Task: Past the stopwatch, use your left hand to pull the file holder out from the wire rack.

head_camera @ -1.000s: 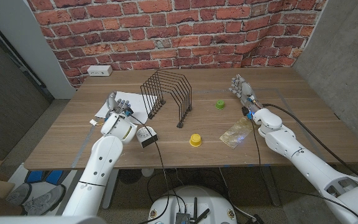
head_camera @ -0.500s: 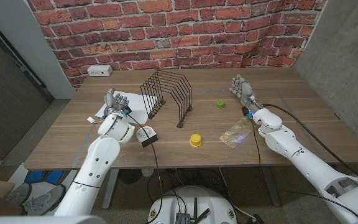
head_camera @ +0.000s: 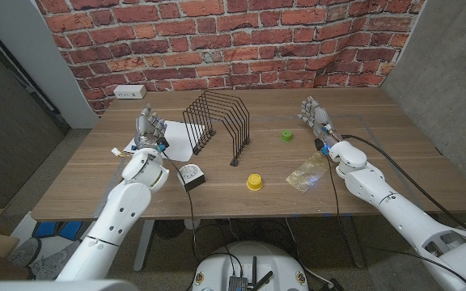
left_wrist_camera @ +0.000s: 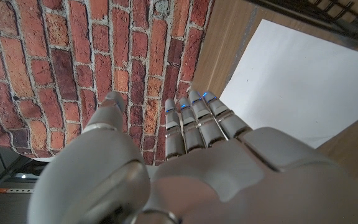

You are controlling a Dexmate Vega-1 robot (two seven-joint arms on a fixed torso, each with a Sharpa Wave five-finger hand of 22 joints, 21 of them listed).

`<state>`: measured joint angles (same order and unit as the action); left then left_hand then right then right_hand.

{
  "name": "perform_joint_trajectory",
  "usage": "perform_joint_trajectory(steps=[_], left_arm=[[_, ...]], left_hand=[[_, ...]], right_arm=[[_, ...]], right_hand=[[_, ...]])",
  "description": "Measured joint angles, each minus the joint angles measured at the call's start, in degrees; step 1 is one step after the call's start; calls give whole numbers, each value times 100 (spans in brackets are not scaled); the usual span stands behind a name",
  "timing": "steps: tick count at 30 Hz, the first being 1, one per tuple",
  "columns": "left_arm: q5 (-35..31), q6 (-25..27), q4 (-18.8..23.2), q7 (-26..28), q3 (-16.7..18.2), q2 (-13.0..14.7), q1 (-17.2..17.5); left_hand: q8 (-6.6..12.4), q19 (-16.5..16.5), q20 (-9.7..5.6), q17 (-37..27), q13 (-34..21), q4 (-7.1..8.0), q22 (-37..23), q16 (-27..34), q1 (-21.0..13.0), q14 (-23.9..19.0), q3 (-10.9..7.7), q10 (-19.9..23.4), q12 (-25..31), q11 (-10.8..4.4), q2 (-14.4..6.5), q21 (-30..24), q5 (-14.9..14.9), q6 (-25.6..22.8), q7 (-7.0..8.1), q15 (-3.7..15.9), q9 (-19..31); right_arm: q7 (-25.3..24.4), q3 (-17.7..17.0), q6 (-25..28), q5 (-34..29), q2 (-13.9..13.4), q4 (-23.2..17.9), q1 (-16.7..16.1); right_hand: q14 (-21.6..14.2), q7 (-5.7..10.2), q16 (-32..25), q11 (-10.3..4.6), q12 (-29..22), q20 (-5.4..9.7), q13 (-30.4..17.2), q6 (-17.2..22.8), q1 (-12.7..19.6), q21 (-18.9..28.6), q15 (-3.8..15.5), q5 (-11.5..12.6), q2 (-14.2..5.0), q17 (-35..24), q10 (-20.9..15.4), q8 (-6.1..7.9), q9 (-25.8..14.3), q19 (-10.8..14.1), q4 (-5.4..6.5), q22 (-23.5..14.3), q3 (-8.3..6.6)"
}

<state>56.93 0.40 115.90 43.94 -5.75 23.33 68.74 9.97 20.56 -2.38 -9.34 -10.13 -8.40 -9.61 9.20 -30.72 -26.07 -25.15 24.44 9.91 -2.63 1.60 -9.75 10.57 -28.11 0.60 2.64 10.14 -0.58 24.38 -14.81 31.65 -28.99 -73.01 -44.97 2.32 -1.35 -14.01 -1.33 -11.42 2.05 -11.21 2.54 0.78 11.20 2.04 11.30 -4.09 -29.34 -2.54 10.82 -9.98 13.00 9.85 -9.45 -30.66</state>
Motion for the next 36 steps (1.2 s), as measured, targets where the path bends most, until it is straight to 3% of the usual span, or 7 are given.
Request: perform_joint_trajectory(steps=[11,23,28,36], left_arm=[[-156,-89,-388,-901,-96,410,-125],[-368,-144,-722,-1748,-157,861,-213],[-514,-186,-844,-2044,-194,1027,-255],[-649,-235,-1038,-2423,-245,1207,-342]], left_hand=[[0,-392,1,0,28,0,0,0,115,437,0,-385,0,29,-115,-1,-22,308,28,-25,0],[-32,-1147,21,0,28,57,0,0,587,1323,57,-1225,0,189,-297,-1,-66,1151,-22,-153,-29],[-32,-1270,22,0,28,80,0,0,674,1486,81,-1425,0,216,-325,-1,-66,1306,-77,-214,-29],[-32,-1473,24,0,27,105,0,0,862,1814,105,-1728,0,213,-411,-1,-66,1626,-13,-272,-28]], right_arm=[[-36,-7,-11,-10,-4,-47,-26],[-126,-9,-11,-33,-6,-136,-78],[-159,-9,-10,-53,3,-158,-91],[-224,0,2,-91,12,-206,-109]], right_hand=[[0,0,0,0,0,0,0,0,0,0,0,0,0,0,0,0,0,0,0,0,0],[0,0,0,0,0,0,0,0,0,0,0,0,0,0,0,0,0,0,0,0,0],[0,0,0,0,0,0,0,0,0,0,0,0,0,0,0,0,0,0,0,0,0],[0,0,0,0,0,0,0,0,0,0,0,0,0,0,0,0,0,0,0,0,0]])
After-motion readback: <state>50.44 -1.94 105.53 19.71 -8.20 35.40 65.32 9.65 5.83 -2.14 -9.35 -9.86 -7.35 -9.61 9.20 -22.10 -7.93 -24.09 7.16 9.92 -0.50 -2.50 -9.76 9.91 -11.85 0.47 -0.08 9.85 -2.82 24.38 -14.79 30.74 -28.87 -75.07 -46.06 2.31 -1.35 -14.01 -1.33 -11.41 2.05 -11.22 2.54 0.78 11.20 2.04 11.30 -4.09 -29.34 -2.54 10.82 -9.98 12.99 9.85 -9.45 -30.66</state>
